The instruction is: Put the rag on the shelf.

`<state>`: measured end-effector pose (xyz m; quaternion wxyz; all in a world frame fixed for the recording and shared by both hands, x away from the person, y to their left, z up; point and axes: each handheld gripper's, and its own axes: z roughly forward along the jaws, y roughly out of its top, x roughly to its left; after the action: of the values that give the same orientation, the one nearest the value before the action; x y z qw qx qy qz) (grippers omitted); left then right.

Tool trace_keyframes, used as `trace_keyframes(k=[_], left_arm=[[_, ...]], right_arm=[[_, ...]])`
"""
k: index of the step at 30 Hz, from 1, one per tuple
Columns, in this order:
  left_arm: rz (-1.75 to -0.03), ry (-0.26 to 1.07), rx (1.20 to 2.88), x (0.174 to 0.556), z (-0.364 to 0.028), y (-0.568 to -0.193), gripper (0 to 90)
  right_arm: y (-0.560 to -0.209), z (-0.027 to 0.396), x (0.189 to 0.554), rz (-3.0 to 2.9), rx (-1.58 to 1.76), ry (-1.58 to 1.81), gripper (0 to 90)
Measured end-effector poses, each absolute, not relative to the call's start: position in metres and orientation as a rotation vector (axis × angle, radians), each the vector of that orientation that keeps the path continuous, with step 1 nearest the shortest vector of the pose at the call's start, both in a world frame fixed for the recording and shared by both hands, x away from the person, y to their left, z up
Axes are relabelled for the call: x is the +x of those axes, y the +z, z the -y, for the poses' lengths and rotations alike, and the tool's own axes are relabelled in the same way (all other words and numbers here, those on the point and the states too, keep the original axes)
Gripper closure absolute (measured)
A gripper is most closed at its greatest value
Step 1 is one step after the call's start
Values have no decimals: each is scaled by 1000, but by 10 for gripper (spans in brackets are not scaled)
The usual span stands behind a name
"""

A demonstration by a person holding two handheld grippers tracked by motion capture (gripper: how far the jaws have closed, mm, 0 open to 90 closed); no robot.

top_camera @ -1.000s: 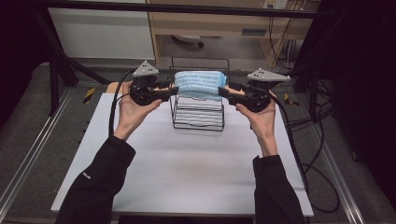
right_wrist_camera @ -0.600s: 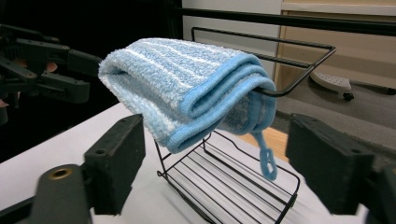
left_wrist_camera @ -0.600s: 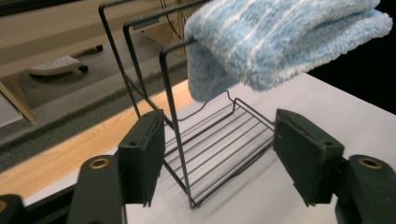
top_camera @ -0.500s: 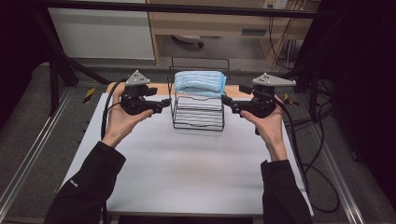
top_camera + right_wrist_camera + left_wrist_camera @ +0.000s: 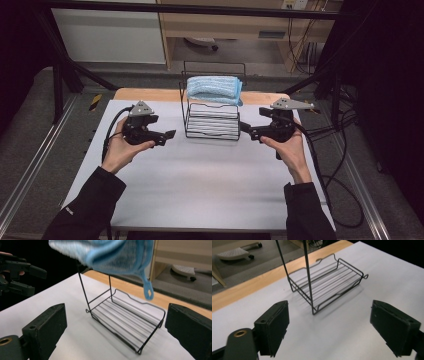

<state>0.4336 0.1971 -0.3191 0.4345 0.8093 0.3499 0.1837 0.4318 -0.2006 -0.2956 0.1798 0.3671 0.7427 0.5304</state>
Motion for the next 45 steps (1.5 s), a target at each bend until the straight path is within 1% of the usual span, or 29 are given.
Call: trace_keyframes(k=[5,11,26,36,45], left_arm=[[-892,439,2012,425,-206,-340,108],[-913,437,2017,414,-217,-366,80],[-972,411,1997,388,-253,-419,79],[-979,413,2007,377,-272,-435,79],[-984,412,2006,370,-281,-445,78]], right_arm=[[-315,206,426,-2120,1080,1492,29],[-339,210,417,-2151,1104,1458,6],[-401,229,391,-2235,1111,1415,5],[-432,255,376,-2261,1148,1390,6],[-445,271,365,-2266,1177,1389,6]])
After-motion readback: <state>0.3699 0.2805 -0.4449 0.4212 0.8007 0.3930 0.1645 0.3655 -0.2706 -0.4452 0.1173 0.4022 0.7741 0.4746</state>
